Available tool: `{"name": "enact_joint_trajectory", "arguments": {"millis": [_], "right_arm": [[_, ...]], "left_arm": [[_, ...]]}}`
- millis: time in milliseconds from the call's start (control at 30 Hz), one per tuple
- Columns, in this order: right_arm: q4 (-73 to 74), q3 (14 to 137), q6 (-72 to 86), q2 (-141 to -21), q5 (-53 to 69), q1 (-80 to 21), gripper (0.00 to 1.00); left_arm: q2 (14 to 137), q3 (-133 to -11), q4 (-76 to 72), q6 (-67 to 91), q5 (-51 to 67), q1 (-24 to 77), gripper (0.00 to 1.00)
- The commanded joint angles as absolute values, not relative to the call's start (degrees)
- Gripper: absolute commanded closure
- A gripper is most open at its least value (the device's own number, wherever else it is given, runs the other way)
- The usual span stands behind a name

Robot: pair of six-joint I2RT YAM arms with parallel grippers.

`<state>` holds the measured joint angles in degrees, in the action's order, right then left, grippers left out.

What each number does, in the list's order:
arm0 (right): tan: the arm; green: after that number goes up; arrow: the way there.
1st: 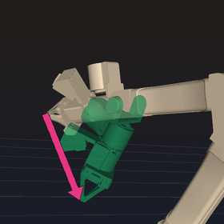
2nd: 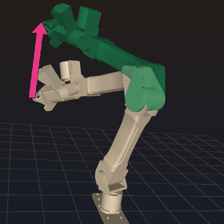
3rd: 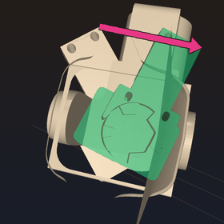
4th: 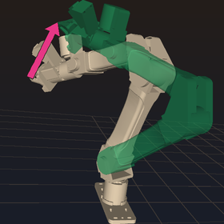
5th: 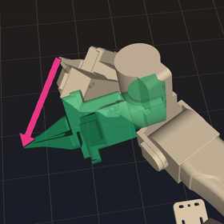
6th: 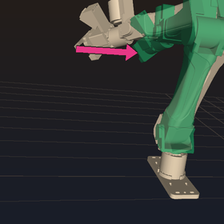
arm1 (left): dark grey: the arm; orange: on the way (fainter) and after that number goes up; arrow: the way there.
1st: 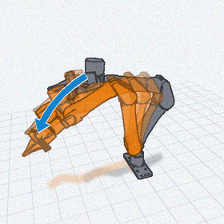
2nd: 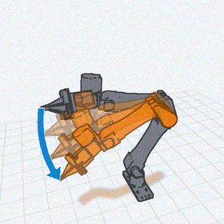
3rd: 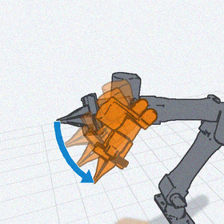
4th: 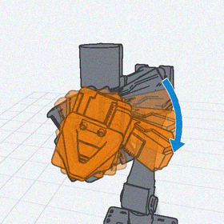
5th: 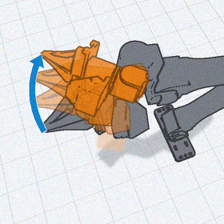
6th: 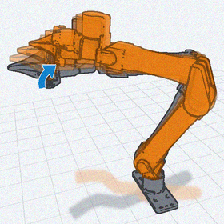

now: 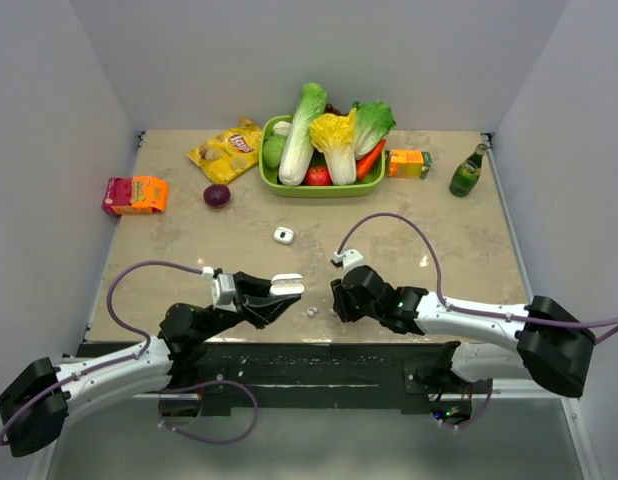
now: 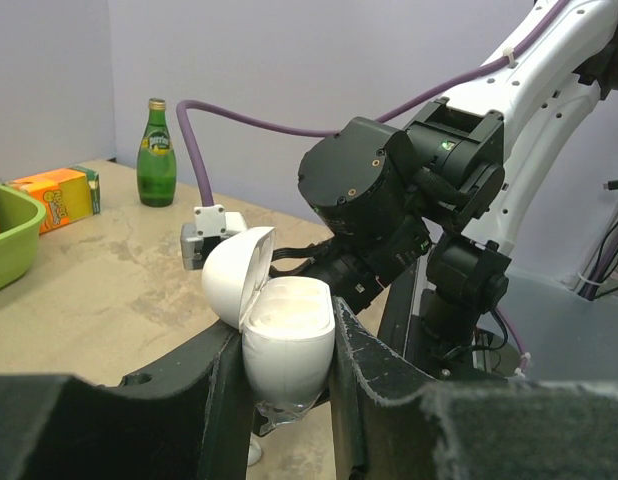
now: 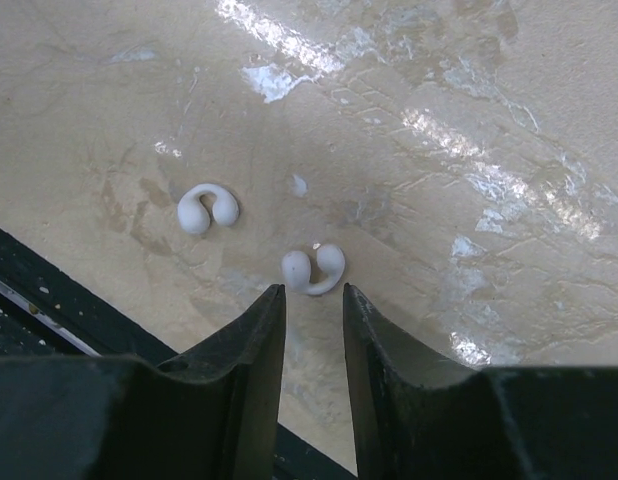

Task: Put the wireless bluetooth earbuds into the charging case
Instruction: Move the earbud to the center of the board.

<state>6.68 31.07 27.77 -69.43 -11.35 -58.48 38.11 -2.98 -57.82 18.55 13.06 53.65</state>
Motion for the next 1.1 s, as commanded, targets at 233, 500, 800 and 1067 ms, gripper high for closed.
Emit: {"name": "enact_joint_trajectory", "arguments": {"millis": [233, 500, 800, 1067], "right_arm": [[6.24, 30.15, 33.22, -71.81, -13.36, -58.8, 0.81], [6.24, 30.15, 36.56, -74.7, -14.24, -59.68, 0.9], [7.65, 31.9, 38.85, -78.92, -17.14, -59.68, 1.0], [5.89, 33.31, 36.75, -81.3, -16.78, -59.68, 0.96]], "left_arm": [[37.79, -0.62, -61.96, 19.78, 12.75, 53.7, 1.0], [39.02, -0.09, -63.72, 20.57, 13.27, 53.61, 1.0], [38.67, 0.0, -63.28, 20.74, 13.36, 53.61, 1.0], [38.85, 0.0, -63.63, 21.01, 13.45, 53.61, 1.0]]}}
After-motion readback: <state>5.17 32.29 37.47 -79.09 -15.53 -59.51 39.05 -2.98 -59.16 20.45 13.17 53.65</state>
